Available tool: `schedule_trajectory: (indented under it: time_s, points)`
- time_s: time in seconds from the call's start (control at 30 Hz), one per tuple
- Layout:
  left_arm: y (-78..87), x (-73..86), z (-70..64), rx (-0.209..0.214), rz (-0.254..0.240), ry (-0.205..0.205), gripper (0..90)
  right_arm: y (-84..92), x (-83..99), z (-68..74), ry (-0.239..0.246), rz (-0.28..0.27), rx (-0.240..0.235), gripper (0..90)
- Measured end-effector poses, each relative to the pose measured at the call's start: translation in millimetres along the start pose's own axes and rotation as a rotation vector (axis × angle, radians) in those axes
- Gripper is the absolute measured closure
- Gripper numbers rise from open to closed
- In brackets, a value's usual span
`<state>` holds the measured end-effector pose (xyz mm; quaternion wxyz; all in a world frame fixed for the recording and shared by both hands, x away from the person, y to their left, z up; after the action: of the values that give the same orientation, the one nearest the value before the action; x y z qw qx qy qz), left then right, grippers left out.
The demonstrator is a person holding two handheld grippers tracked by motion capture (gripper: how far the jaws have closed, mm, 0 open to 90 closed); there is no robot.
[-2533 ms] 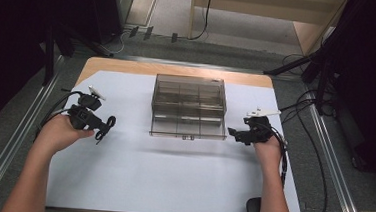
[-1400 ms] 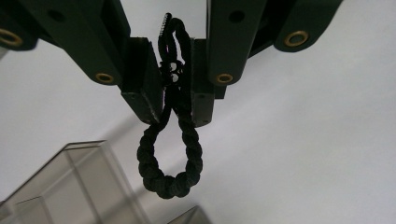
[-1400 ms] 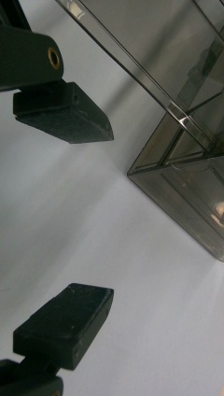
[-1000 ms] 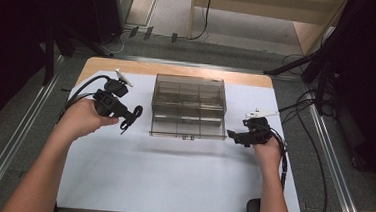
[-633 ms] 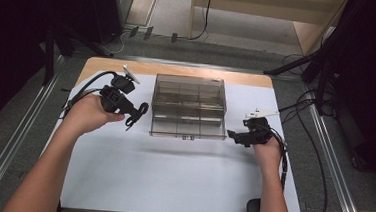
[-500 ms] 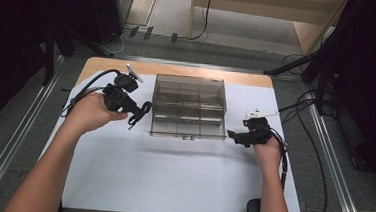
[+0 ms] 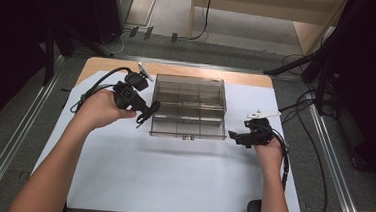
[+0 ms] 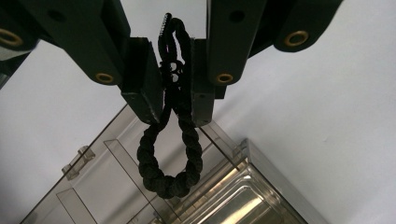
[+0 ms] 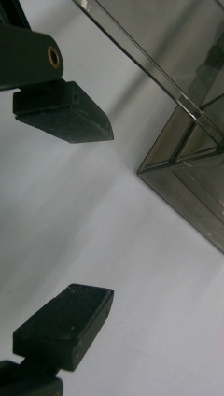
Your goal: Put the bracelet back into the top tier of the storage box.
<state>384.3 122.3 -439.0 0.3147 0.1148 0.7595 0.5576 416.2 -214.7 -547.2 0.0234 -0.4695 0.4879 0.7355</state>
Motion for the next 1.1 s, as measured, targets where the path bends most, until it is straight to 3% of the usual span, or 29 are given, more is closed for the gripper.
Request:
schedule_trajectory:
  time_s: [0.4,0.9,1.1]
  points:
    - [-5.4,-16.9,-16.6,0.012,-0.006,-0.044,76.3,3.1,3.2,0.9,-0.003,-0.002,-0.005,20.4]
    - [-28.0,-26.1,-21.8,0.001,0.014,-0.088,76.2,4.3,5.2,1.3,-0.001,0.002,0.0,20.4]
    - [-38.0,-25.2,-19.2,-0.026,0.025,-0.095,76.2,5.5,6.0,0.6,-0.004,0.001,0.001,20.4]
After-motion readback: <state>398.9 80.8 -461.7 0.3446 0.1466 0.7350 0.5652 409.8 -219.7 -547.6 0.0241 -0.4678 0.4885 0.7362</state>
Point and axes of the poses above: each handheld gripper's, and its own axes: y roughly backward along the jaws, x roughly out of its underside, z roughly to its left, the point moved 7 cm from there along -y, roughly forward along the jaws, and after that the axes turned 3 degrees about -x, right-handed, at the moved point
